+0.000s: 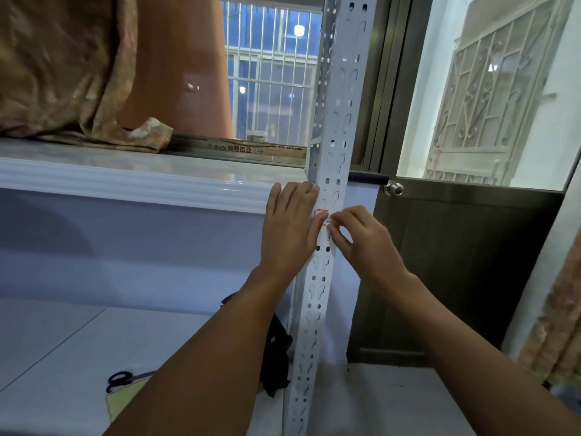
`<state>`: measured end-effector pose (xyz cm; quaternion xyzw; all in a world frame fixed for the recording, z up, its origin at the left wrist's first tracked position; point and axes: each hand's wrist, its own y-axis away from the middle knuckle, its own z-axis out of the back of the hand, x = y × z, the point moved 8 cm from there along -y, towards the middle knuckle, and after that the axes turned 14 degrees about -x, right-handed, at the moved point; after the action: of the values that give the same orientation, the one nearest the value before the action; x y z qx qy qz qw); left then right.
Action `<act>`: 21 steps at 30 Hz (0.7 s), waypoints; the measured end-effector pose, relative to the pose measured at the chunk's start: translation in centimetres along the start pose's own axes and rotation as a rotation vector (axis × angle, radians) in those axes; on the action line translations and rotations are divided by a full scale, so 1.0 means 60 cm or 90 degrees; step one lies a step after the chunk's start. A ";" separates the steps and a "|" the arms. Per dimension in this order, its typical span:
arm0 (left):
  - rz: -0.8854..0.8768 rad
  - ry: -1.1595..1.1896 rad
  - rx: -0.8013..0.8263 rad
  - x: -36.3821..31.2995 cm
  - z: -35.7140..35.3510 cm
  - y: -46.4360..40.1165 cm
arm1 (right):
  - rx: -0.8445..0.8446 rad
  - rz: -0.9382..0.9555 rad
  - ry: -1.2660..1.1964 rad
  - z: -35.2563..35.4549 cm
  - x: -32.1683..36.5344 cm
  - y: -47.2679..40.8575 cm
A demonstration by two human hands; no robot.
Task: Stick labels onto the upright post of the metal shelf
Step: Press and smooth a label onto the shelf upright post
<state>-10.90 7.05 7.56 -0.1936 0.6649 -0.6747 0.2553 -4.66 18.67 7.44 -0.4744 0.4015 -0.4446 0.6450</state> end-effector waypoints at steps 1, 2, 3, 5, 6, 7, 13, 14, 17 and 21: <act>-0.001 0.002 -0.002 0.001 0.000 0.000 | 0.004 0.026 0.024 -0.003 0.004 0.002; -0.002 0.002 -0.005 0.001 0.001 0.000 | 0.010 0.051 0.045 -0.007 0.009 0.003; -0.003 0.000 -0.008 0.001 0.002 0.000 | 0.016 0.069 0.063 -0.010 0.012 0.003; -0.007 -0.002 -0.009 0.000 0.001 0.001 | 0.024 0.081 0.084 -0.015 0.015 0.002; -0.007 0.000 -0.012 -0.001 0.001 0.001 | 0.026 0.084 0.091 -0.017 0.016 0.001; -0.006 0.004 -0.015 0.000 0.002 0.000 | 0.029 0.085 0.097 -0.019 0.016 0.000; 0.002 0.003 -0.021 -0.001 0.001 0.000 | 0.053 0.077 0.122 -0.028 0.013 -0.010; 0.002 0.005 -0.023 -0.001 0.001 0.000 | 0.053 0.066 0.132 -0.030 0.011 -0.013; 0.000 -0.001 -0.024 0.000 0.000 0.001 | 0.040 0.029 0.148 -0.037 0.006 -0.017; -0.006 0.002 -0.030 0.003 -0.003 0.002 | 0.033 -0.003 0.139 -0.040 0.009 -0.011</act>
<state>-11.10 7.09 7.40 -0.2012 0.6800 -0.6605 0.2466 -6.89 17.43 7.51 -0.4074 0.4566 -0.5051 0.6086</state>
